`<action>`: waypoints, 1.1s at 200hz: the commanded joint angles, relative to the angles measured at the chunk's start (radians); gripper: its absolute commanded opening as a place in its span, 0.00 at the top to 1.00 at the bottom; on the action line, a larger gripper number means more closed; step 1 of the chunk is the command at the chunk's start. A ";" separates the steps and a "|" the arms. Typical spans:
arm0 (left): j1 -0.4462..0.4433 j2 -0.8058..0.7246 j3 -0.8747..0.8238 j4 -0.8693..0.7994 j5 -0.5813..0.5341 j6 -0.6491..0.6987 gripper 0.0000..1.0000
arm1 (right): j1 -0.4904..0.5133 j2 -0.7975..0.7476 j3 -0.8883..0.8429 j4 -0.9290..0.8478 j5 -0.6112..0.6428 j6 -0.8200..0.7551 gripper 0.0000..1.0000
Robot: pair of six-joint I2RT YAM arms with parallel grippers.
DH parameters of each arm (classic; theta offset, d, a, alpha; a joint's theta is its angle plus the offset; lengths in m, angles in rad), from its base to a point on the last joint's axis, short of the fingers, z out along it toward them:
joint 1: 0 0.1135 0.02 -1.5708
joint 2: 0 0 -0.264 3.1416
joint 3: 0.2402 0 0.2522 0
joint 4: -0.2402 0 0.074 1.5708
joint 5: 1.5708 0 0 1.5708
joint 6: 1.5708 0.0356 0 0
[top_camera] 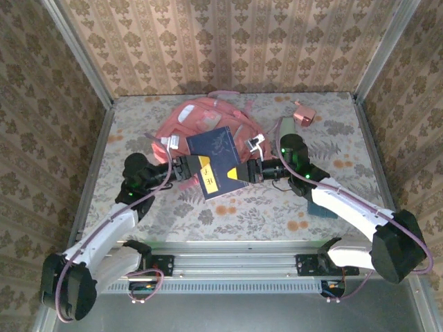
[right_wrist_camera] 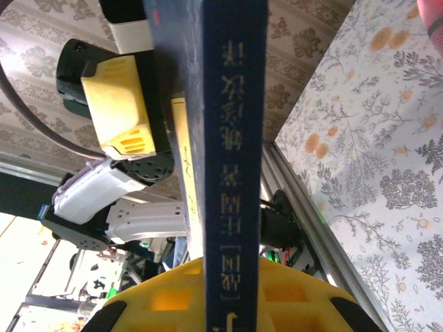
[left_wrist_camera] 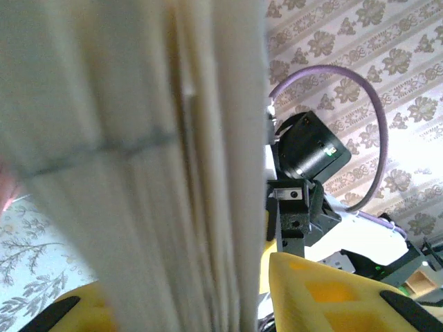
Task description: Pack the student bag
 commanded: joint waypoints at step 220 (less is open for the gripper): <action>0.009 0.053 -0.023 0.153 0.015 -0.033 0.77 | -0.030 -0.039 -0.017 -0.017 -0.044 -0.047 1.00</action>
